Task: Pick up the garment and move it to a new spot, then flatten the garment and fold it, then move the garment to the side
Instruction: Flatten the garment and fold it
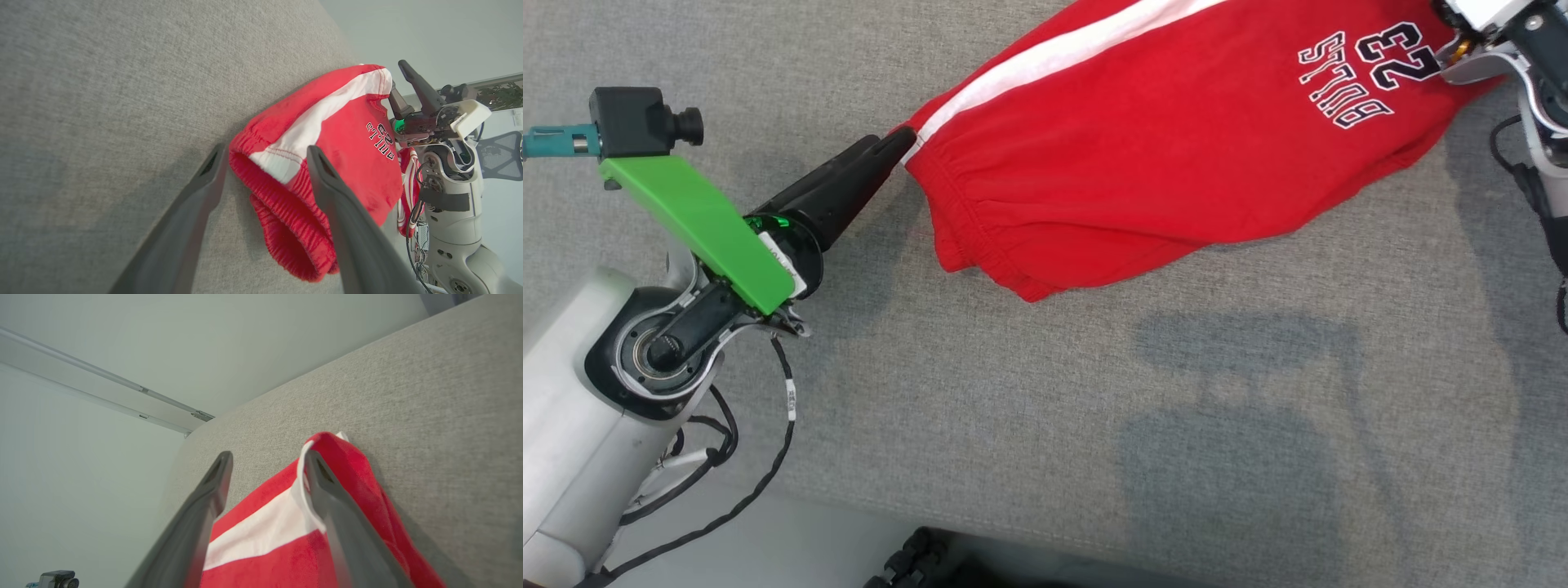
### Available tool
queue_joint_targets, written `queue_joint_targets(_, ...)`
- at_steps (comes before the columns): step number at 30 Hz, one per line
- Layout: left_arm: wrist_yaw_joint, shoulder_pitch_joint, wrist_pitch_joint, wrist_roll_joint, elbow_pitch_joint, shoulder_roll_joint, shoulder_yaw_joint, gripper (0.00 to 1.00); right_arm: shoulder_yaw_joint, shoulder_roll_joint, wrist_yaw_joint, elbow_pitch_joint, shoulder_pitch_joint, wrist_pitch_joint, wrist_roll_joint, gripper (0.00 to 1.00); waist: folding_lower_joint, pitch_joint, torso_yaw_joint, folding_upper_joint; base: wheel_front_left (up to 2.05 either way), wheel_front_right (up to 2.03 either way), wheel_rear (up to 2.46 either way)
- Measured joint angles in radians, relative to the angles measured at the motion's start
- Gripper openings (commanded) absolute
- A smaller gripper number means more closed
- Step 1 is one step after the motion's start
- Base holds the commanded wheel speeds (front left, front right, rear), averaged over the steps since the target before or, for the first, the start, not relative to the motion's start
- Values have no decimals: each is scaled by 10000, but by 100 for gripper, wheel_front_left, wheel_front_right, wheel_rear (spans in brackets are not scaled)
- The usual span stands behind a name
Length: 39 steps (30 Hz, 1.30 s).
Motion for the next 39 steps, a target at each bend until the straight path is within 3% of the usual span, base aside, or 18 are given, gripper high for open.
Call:
queue_joint_targets(11, -184, -7, -270, 1026, 681, 27, -318, 100, 723, 201, 391, 560, -115, 454, -123, 100, 0, -530, -363, 0, 0, 0, 0)
queue_joint_targets(18, -249, 148, -355, 1193, 1020, 142, -550, 100, 660, -466, 353, 1323, 408, 1018, -50, 100, -1, -1201, -663, 0, 0, 0, 0)
queue_joint_targets(23, -257, 226, -543, 1220, 1160, 157, -537, 100, 343, -677, 353, 1390, 484, 849, -48, 100, -1, -1556, -722, 0, 0, 0, 0)
queue_joint_targets(28, -257, 302, -1269, 2556, 1302, 698, -523, 100, 581, -855, 756, 1212, 537, 240, -667, 100, -1, -1888, -720, 0, 0, 0, 0)
queue_joint_targets(34, 159, 322, -2669, 4435, 1287, 1214, -500, 100, 1145, -1212, 1254, 1235, 1360, -571, -1730, 100, -1, -2418, -663, 0, 0, 0, 0)
queue_joint_targets(39, 959, 978, -3956, 5091, 1035, 1200, -376, 100, 1356, -1164, 1421, 1559, 2256, -1135, -1946, 100, -1, -2958, -515, 0, 0, 0, 0)
